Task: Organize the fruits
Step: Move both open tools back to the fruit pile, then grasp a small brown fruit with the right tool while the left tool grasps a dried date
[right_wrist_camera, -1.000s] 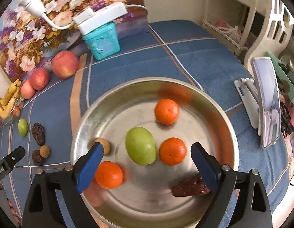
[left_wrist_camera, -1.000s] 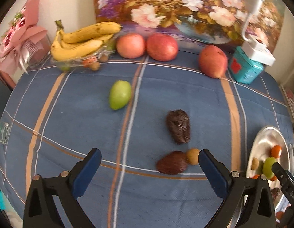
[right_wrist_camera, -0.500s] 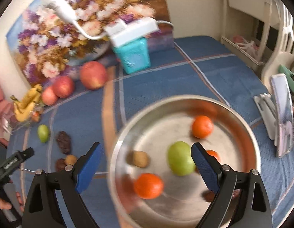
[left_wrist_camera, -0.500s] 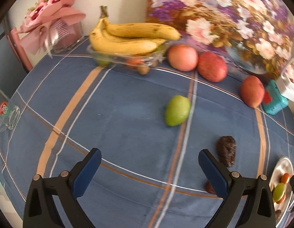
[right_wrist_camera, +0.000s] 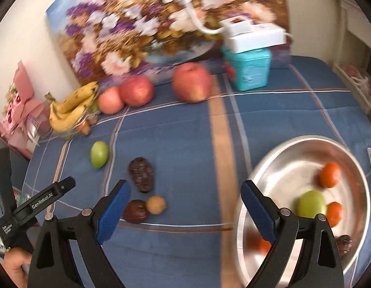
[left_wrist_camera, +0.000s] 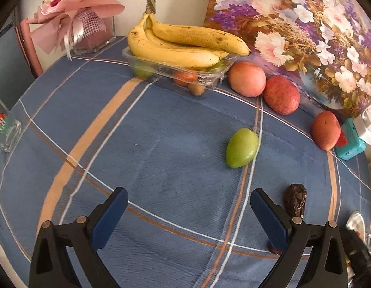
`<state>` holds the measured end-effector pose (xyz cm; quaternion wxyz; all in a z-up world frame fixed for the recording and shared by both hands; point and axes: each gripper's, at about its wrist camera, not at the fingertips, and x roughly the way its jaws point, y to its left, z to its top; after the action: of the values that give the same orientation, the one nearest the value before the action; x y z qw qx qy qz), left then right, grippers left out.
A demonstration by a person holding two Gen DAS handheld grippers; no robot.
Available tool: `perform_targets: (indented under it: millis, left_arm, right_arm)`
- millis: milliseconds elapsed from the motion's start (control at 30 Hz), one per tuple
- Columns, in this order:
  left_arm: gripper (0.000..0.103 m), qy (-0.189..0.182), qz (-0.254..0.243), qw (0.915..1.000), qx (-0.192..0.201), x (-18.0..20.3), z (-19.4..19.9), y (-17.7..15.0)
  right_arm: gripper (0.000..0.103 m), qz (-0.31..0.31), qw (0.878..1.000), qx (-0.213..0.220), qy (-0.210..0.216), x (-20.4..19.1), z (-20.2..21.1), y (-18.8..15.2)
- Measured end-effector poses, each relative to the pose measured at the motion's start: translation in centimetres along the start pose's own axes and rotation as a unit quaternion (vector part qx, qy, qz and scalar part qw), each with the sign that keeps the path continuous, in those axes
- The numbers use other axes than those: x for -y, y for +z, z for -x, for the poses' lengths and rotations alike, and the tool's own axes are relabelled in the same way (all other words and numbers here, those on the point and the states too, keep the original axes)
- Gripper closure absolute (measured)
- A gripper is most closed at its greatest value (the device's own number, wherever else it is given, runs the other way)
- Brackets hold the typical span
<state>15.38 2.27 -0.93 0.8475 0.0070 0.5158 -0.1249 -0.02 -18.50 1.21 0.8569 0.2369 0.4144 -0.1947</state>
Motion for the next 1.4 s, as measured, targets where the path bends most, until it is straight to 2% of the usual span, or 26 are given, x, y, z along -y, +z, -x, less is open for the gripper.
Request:
perform_targets:
  millis: [100, 167, 300, 367, 600, 733, 900, 1100, 1200, 1400]
  left_arm:
    - [0.0, 0.003, -0.011, 0.9999, -0.008, 0.6, -0.6, -0.2]
    - [0.0, -0.002, -0.013, 0.9998, -0.012, 1.0, -0.9, -0.4]
    - [0.0, -0.02, -0.018, 0.9992, -0.031, 1.8, -1.5, -0.7]
    - [0.0, -0.024, -0.017, 0.999, -0.035, 2.2, -1.7, -0.8]
    - [0.002, -0.044, -0.002, 0.9972, -0.06, 3.1, -2.6, -1.2]
    - [0.013, -0.066, 0.015, 0.9953, -0.07, 3.1, -2.7, -1.3]
    - [0.018, -0.086, 0.021, 0.9931, -0.077, 3.4, -2.6, -1.4]
    - [0.02, -0.113, 0.015, 0.99, -0.083, 4.6, -1.9, -1.9]
    - [0.024, -0.133, 0.011, 0.9867, -0.093, 5.5, -1.8, -2.3]
    - [0.032, -0.147, -0.007, 0.9829, -0.11, 7.2, -1.8, -3.4]
  right_arm:
    - [0.011, 0.015, 1.0, -0.014, 0.004, -1.3, -1.3, -0.4]
    - [0.027, 0.026, 0.999, -0.027, 0.005, -2.1, -2.5, -0.8]
    - [0.038, 0.02, 0.999, -0.044, 0.007, -2.2, -4.2, -1.3]
    - [0.051, 0.011, 0.998, -0.052, 0.016, -1.9, -4.9, -1.7]
    - [0.059, -0.02, 0.996, -0.074, 0.045, -1.4, -6.3, -2.4]
    - [0.062, -0.04, 0.995, -0.076, 0.057, -1.2, -6.4, -2.5]
    - [0.076, -0.057, 0.992, -0.083, 0.08, -1.4, -6.7, -2.9]
    - [0.076, -0.064, 0.991, -0.079, 0.089, -1.3, -6.2, -2.7]
    - [0.076, -0.066, 0.992, -0.073, 0.078, -0.8, -5.5, -2.6]
    - [0.076, -0.07, 0.994, -0.056, 0.06, 0.3, -3.0, -2.4]
